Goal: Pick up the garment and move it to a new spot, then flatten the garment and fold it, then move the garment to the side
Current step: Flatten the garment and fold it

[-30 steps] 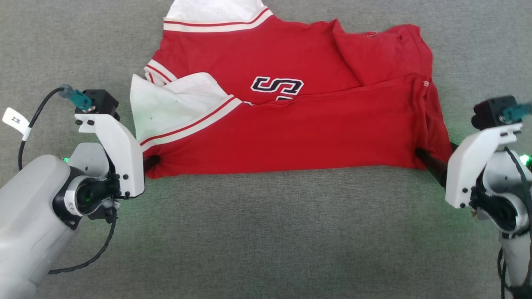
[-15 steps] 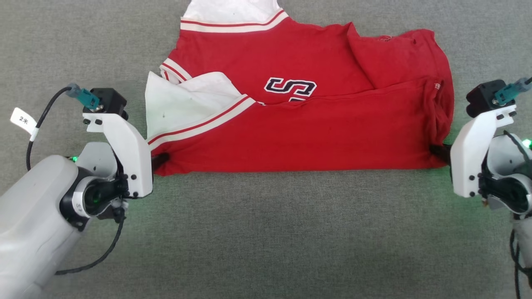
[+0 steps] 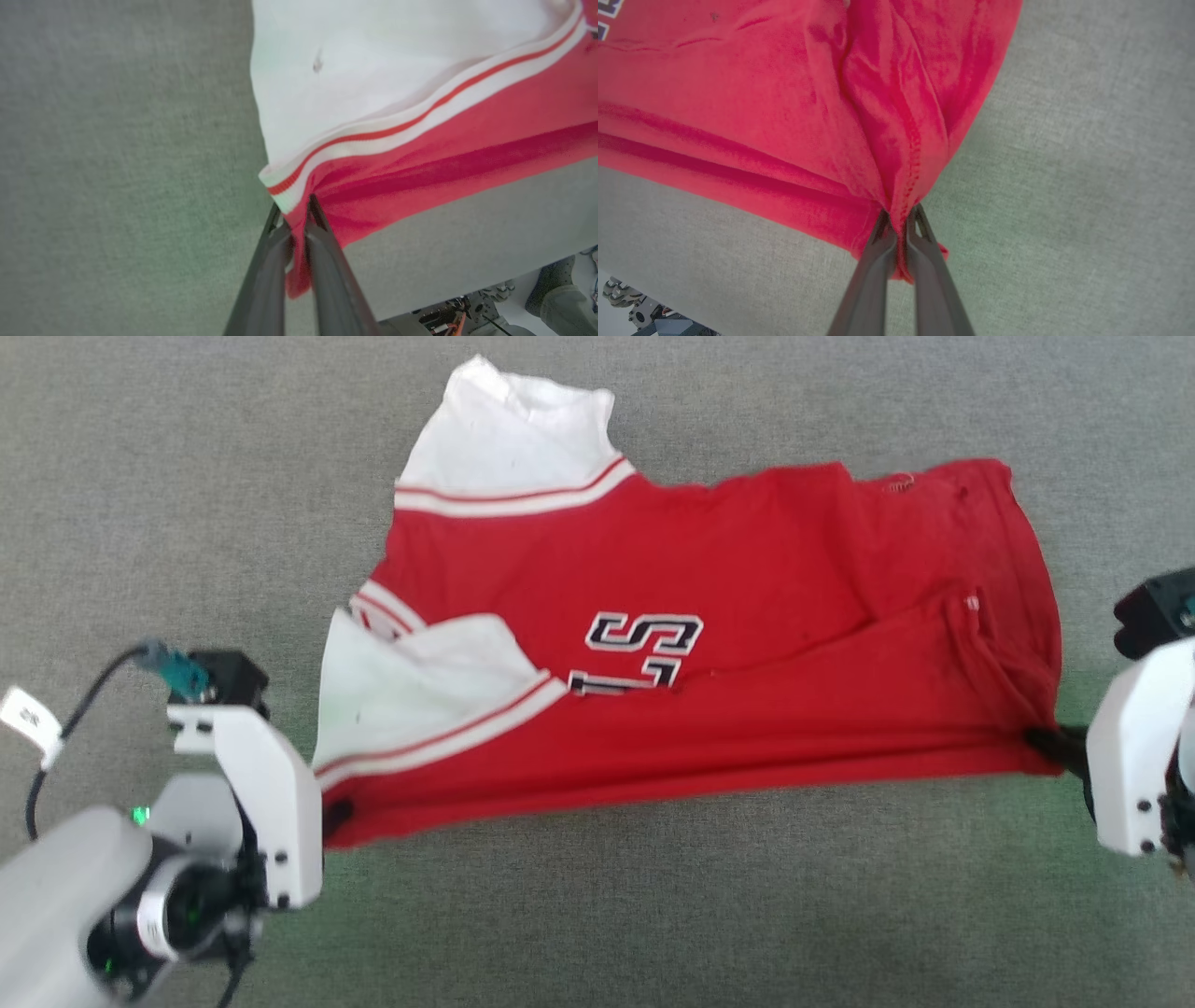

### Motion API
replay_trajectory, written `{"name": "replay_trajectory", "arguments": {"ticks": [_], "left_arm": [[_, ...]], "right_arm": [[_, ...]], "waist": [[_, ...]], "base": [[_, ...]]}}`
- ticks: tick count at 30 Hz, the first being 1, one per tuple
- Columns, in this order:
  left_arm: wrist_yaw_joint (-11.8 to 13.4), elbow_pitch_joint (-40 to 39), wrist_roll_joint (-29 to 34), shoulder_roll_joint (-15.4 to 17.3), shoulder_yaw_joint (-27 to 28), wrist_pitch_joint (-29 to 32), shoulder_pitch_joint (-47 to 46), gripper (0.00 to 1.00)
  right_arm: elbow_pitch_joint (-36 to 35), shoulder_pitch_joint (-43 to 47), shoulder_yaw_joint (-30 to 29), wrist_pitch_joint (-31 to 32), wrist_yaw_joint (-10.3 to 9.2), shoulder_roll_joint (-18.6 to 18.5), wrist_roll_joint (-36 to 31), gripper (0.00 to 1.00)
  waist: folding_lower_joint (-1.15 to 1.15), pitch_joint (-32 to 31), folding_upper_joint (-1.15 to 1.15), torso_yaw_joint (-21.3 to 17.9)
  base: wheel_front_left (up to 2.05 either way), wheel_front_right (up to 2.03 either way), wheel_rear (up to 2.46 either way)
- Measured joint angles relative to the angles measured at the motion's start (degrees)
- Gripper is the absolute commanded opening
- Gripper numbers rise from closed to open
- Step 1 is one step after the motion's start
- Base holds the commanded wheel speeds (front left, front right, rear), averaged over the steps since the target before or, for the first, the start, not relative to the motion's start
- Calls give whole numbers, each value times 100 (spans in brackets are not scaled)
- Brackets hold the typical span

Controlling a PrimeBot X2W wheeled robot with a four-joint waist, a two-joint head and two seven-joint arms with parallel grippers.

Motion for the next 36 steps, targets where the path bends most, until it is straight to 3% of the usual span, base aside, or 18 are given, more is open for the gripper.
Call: {"name": "replay_trajectory", "arguments": {"ticks": [7, 10, 11, 12, 13, 14, 15, 20, 31, 36], "left_arm": [[563, -828, -137, 344, -79, -58, 762, 0], [573, -818, -197, 305, -100, -149, 917, 0], [563, -769, -196, 270, -118, -154, 921, 26], [519, -689, -196, 226, -126, -172, 921, 40], [464, -612, -196, 186, -142, -196, 920, 85], [403, -524, -198, 146, -143, -196, 916, 100], [357, -450, -209, 101, -144, -196, 905, 100], [211, -311, -183, 51, -152, -142, 716, 100], [248, -667, 224, 792, 230, 225, -302, 100], [-181, -407, 552, 759, 323, 254, -1002, 100]], "right_arm": [[-745, 922, -489, 459, 0, 196, -1, 0], [-755, 1148, -590, 439, 0, 349, -121, 0], [-735, 1196, -590, 386, 0, 409, -172, 0], [-703, 1206, -588, 316, 0, 445, -205, 23], [-631, 1206, -581, 227, 0, 481, -245, 40], [-548, 1202, -572, 124, 0, 524, -304, 86], [-481, 1198, -549, 32, 0, 549, -352, 100], [-300, 1110, -531, -313, 0, 647, -410, 100], [-980, 1009, -933, -1345, -2, 1024, -566, 100], [-1222, 812, -892, -2347, -3, 1157, -856, 100]], "waist": [[0, 85, 0, -24], [0, 118, 0, -30], [0, 123, 0, -34], [0, 125, 0, -39], [0, 125, 0, -47], [0, 123, 0, -56], [0, 114, 0, -62], [0, 27, 0, -104], [0, -158, 0, -436], [0, -149, 0, -722]], "base": [[0, 0, 0], [0, 0, 0], [0, 0, 0], [0, 0, 0], [0, 0, 0], [0, 0, 0], [0, 0, 0], [0, 0, 0], [0, 0, 0], [0, 0, 0]]}}
